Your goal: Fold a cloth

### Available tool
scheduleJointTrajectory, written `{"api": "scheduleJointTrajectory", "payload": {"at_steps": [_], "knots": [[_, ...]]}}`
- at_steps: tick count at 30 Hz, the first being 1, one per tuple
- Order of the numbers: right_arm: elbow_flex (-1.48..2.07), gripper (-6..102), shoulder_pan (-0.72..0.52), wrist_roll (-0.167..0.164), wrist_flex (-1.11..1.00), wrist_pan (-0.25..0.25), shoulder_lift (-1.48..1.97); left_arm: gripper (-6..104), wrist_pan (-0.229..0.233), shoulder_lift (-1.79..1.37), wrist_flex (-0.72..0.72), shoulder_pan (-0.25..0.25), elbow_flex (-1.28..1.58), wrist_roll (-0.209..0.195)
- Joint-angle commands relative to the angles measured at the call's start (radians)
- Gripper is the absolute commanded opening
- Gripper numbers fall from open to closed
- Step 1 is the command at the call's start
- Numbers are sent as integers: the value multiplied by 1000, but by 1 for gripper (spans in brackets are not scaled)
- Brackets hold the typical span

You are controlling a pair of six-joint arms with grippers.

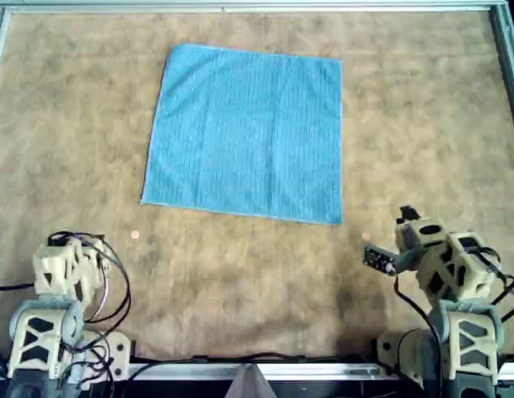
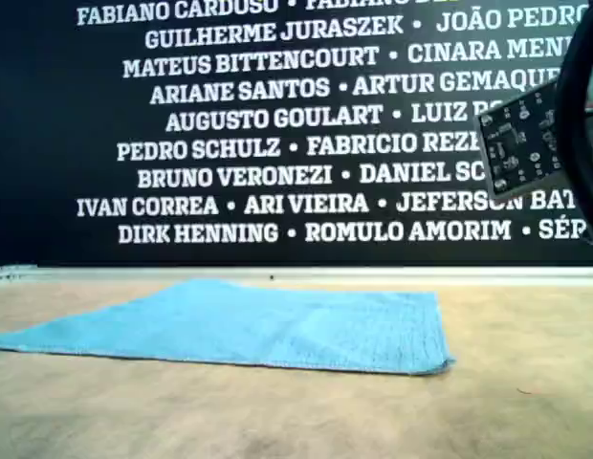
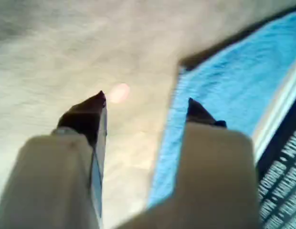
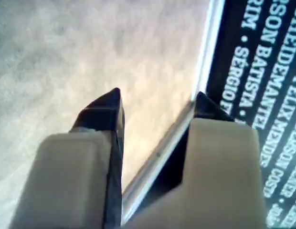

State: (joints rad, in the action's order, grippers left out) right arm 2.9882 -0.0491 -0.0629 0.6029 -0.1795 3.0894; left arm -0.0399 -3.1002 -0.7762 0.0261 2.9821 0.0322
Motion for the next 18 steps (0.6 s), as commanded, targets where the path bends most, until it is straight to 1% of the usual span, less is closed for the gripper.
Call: {"api": "scheduleJointTrajectory", "payload": {"at_steps": [1, 3, 5, 10, 12, 15, 18], "knots": [[-48, 62, 78, -8, -38, -20, 40, 62, 5, -2, 20, 25, -156, 5], [-78, 62, 127, -6, -37, -18, 38, 62, 3, -2, 20, 29, -207, 5], [-115, 62, 163, -5, -37, -8, 37, 62, 3, 18, 20, 58, -236, 5], [-160, 62, 179, -2, -15, -12, 34, 62, 3, 209, 26, 196, -253, -5], [-164, 63, 179, -3, 5, -17, 21, 62, 5, 273, 55, 227, -276, -9], [-206, 63, 187, -2, 31, -20, -89, 62, 6, 356, 135, 225, -324, -9], [-347, 63, 213, -5, 60, -21, -330, 62, 6, 459, 183, 233, -383, -9]]}}
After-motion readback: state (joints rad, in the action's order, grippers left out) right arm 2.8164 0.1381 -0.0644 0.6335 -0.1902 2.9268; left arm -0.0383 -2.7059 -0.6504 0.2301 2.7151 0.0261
